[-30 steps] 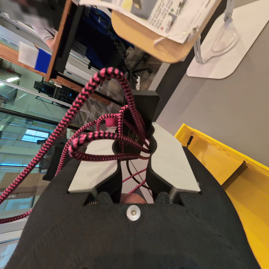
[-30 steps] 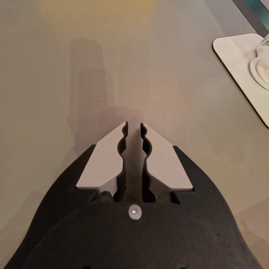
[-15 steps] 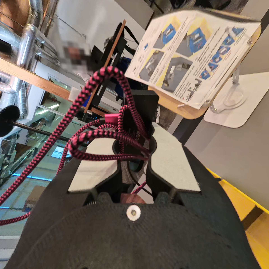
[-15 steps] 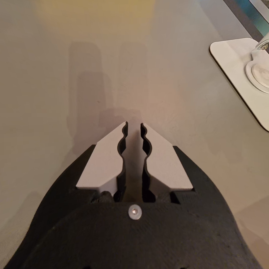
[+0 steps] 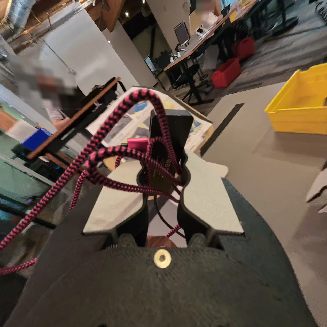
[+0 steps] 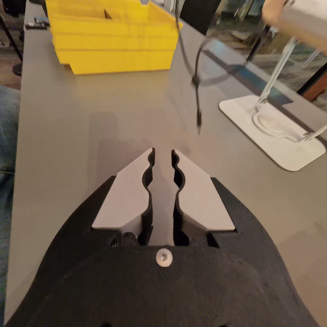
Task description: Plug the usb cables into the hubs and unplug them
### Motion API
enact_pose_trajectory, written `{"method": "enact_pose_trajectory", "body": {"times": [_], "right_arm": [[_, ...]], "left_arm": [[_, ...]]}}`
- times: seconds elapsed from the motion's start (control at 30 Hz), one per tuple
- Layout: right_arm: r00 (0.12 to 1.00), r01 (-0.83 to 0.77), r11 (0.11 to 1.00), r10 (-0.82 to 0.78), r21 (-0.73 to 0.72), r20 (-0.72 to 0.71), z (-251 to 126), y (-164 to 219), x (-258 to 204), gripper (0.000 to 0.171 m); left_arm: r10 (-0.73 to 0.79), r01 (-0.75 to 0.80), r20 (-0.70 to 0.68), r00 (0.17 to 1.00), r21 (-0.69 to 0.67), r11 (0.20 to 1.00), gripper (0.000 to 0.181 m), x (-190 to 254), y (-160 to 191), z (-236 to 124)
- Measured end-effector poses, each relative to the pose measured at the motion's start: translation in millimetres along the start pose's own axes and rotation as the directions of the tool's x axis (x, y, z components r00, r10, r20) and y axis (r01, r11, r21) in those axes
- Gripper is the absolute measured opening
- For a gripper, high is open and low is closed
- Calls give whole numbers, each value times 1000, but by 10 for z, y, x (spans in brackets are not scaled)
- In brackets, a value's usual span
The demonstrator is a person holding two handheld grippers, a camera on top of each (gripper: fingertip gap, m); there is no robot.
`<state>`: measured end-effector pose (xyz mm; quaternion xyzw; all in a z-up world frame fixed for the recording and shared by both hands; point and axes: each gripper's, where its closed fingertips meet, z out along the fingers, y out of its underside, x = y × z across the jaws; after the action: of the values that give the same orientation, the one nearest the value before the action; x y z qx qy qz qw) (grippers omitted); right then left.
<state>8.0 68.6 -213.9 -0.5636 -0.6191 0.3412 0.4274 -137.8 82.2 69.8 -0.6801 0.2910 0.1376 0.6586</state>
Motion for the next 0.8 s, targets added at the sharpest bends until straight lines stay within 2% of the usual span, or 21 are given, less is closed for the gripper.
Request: {"method": "enact_pose_trajectory", "body": {"times": [0.03, 0.23, 0.43, 0.6, 0.8], "right_arm": [[1000, 6, 1000, -5, 29, -11, -57, -92, 7, 16], [997, 44, 981, -31, 187, -67, -343, -694, 71, 16], [994, 60, 952, -31, 300, -101, -424, -1178, 130, 24], [992, 71, 965, -44, 253, -114, -261, -1270, 213, 29], [992, 70, 984, -51, 162, -119, -16, -1154, 246, 25]], "left_arm": [[-29, 29, -18, 999, 5, 1000, 37, 154, 68, 59], [-132, 135, -94, 987, 21, 991, 36, 933, 439, 342], [-127, 124, -113, 985, -30, 992, 36, 1341, 820, 499], [-4, -4, -109, 994, -78, 997, 37, 1555, 1006, 549], [135, -149, -130, 982, -105, 983, 37, 1806, 1103, 589]]}}
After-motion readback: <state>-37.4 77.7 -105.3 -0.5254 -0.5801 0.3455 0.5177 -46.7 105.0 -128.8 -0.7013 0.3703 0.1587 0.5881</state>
